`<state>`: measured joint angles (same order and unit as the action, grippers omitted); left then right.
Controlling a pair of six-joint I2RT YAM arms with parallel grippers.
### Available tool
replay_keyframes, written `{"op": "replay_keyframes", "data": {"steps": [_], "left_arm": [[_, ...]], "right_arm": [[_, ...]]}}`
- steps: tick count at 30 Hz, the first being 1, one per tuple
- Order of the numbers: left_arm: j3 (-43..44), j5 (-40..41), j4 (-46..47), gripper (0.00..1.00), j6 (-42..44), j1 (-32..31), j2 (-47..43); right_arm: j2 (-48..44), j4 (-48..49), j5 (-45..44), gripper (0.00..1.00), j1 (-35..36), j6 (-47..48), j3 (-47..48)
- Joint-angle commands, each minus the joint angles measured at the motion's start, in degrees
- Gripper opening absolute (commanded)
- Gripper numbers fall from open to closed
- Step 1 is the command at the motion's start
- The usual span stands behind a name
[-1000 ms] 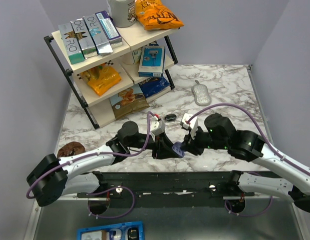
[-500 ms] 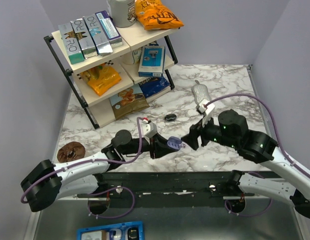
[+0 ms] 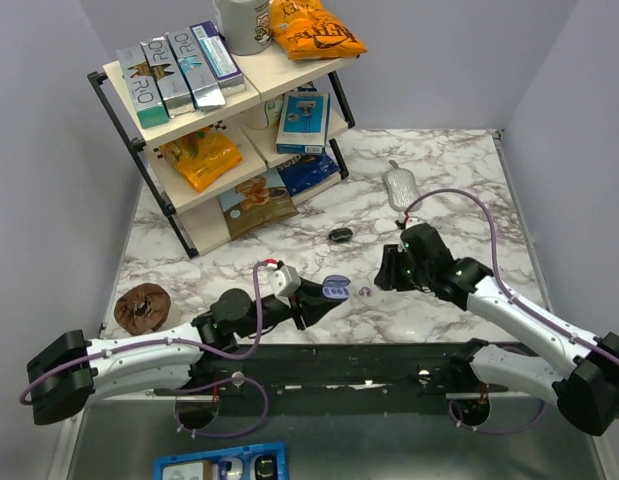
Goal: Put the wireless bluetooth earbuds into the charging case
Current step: Pick up the earbud from the center of the board.
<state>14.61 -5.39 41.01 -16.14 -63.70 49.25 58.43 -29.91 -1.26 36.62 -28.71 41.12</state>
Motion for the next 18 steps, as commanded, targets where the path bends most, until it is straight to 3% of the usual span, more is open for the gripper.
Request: {"op": "replay_keyframes", "data": {"steps": [1, 18], "left_arm": [[-1.78, 8.63, 0.82, 0.0, 0.85, -2.74, -3.11], [-6.26, 14.53, -1.46, 0.0, 0.14, -5.56, -10.58]], "right_arm": [[1.24, 8.28, -3.92, 0.47, -0.5, -5.04, -3.5], [13.81, 15.14, -6.21, 0.45, -0.41, -5.83, -4.65]]}}
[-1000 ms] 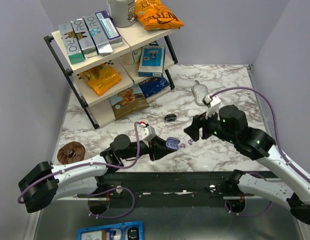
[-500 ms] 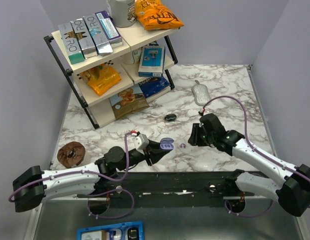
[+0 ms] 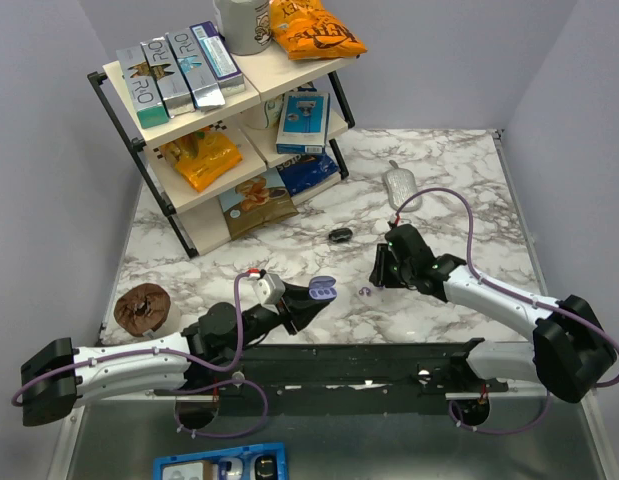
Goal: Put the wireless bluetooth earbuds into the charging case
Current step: Pick up the earbud from the center of the board.
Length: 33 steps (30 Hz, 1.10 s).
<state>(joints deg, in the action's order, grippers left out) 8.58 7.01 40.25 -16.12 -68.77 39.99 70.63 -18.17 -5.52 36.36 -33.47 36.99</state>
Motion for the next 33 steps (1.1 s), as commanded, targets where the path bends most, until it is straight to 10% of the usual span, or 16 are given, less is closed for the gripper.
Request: {"op": "replay_keyframes", "data": {"steps": [1, 33], "left_arm": [[-0.23, 2.14, -1.22, 0.0, 0.04, -0.48, -1.49], [-0.05, 1.26, -0.88, 0.0, -0.84, -1.01, 0.97]], "right_arm": [[2.05, 3.58, -1.95, 0.45, -0.24, -0.98, -0.26], [8.91, 5.87, 8.86, 0.4, -0.15, 4.82, -0.34]]}}
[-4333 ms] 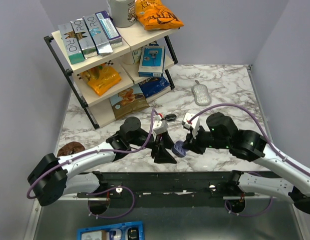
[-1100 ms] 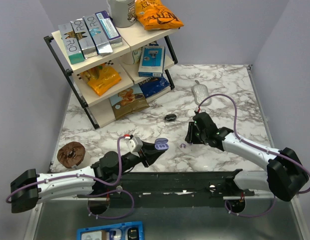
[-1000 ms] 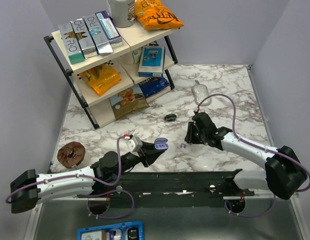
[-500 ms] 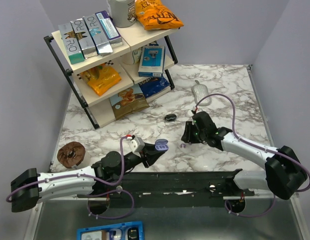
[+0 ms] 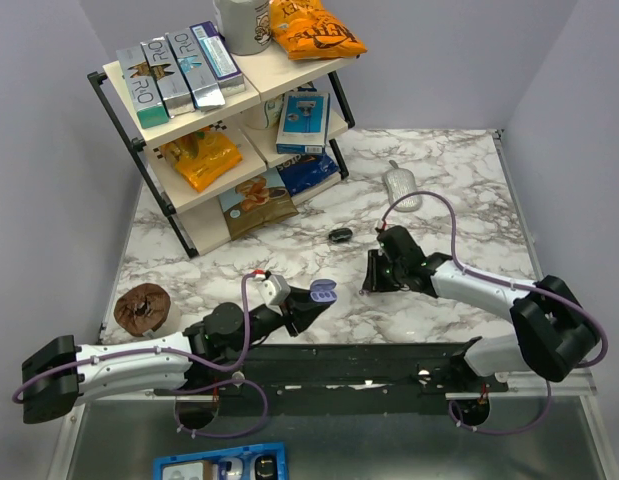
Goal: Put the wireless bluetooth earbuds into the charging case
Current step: Pick up the earbud from the center of the board.
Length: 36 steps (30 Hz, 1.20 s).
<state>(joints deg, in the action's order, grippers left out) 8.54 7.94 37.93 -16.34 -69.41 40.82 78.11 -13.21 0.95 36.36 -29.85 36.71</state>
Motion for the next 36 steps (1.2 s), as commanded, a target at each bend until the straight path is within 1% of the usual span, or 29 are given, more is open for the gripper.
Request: {"op": "replay_keyframes", "data": {"steps": [1, 3, 11, 14, 15, 21, 27, 30, 36], "left_arm": [[-0.01, 0.32, 1.7, 0.0, -0.62, -0.38, 0.31], [-0.1, 0.23, 1.97, 0.0, -0.8, -0.55, 0.66], [-0.27, 0.32, 2.67, 0.0, -1.15, -0.55, 1.46], [-0.54, 0.32, 3.11, 0.0, -1.59, -0.64, 1.72], [-0.54, 0.32, 3.2, 0.0, -1.77, -0.73, 1.72], [-0.71, 0.4, 3.29, 0.0, -1.94, -0.91, 1.72], [-1.15, 1.02, 3.9, 0.0, -2.03, -0.99, 2.07], [-1.33, 1.63, 4.43, 0.0, -2.21, -1.08, 2.34], [-1.42, 2.25, 5.4, 0.0, -2.29, -1.17, 3.39]], "right_arm": [[1.7, 1.26, 3.0, 0.38, -0.15, 1.19, -0.23], [1.87, 1.35, 3.44, 0.36, -0.15, 1.19, -0.58], [1.0, 2.23, 3.62, 0.33, -0.15, -0.12, -1.9], [1.0, 2.93, 4.06, 0.31, -0.15, -0.83, -2.34], [1.0, 3.1, 4.23, 0.27, -0.15, -0.92, -2.52], [0.21, 3.37, 4.15, 0.24, -0.15, -1.09, -2.69], [-3.22, 3.54, 1.87, 0.23, -0.24, -1.97, -3.75], [-4.36, 5.12, 0.46, 0.23, -0.15, -5.12, -5.33], [-1.03, 6.88, 2.03, 0.26, -0.15, -12.51, -4.81]]}}
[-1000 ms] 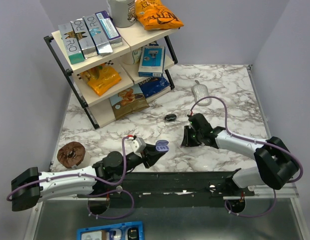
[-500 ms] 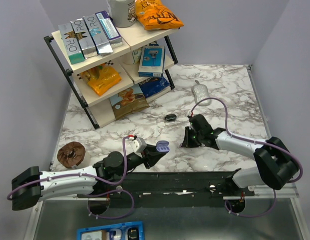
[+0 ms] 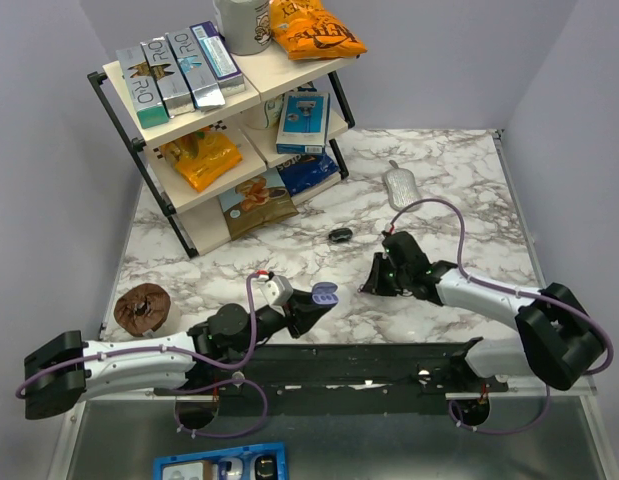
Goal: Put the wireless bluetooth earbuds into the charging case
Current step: Pick up the earbud from the center of the board.
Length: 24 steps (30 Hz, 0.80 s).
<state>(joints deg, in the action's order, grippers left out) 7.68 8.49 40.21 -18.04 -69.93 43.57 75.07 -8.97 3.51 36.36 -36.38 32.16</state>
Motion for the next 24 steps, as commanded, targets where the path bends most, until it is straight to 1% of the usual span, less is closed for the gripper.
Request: {"op": "replay_keyframes", "data": {"steps": [1, 5, 6, 7, 10, 14, 16, 18, 19, 21, 22, 24], "left_arm": [[-0.48, 1.79, 3.3, 0.0, -0.59, -0.73, 0.81], [-0.48, 1.97, 3.47, 0.0, -0.5, -0.91, 0.99], [-0.56, 2.05, 3.48, 0.0, -0.59, -1.0, 0.99], [-0.56, 2.14, 3.48, 0.0, -0.42, -1.0, 0.9], [-0.65, 2.06, 3.48, 0.0, -0.42, -1.08, 0.81], [-0.56, 1.79, 3.56, 0.0, -0.24, -1.08, 0.73], [-0.48, 1.79, 3.56, 0.0, -0.15, -1.08, 0.81], [-0.56, 1.7, 3.56, 0.0, -0.15, -1.08, 0.99], [-0.56, 1.7, 3.65, 0.0, -0.24, -1.17, 0.99], [-0.56, 1.62, 3.74, 0.0, -0.33, -1.17, 1.08], [-0.56, 1.53, 3.65, 0.0, -0.33, -1.17, 1.25], [-0.48, 1.27, 3.65, 0.0, -0.33, -1.17, 1.17]], "right_arm": [[2.97, 3.08, 0.0, 0.27, -0.15, -6.59, -0.08], [4.74, 3.7, 0.89, 0.37, -0.15, -8.44, 0.88], [4.91, 3.52, 0.97, 0.41, -0.15, -8.36, 1.32], [4.91, 2.91, 0.54, 0.48, -0.15, -8.27, 1.5], [3.34, 1.07, -0.86, 0.54, -0.15, -6.78, 2.03], [-0.88, -2.62, -3.33, 0.58, -0.24, -1.43, 3.17], [-3.08, -4.73, -6.74, 0.58, -0.15, 0.86, 3.78], [-3.35, -6.14, -8.34, 0.54, -0.24, 5.34, 5.62], [-2.91, -6.49, -8.6, 0.48, -0.32, 7.1, 6.24], [-0.99, -7.81, -9.13, 0.42, -0.24, 10.27, 8.86], [0.68, -8.16, -8.35, 0.36, -0.32, 10.97, 9.4], [2.44, -7.82, -7.29, 0.34, -0.24, 12.12, 10.46]]}}
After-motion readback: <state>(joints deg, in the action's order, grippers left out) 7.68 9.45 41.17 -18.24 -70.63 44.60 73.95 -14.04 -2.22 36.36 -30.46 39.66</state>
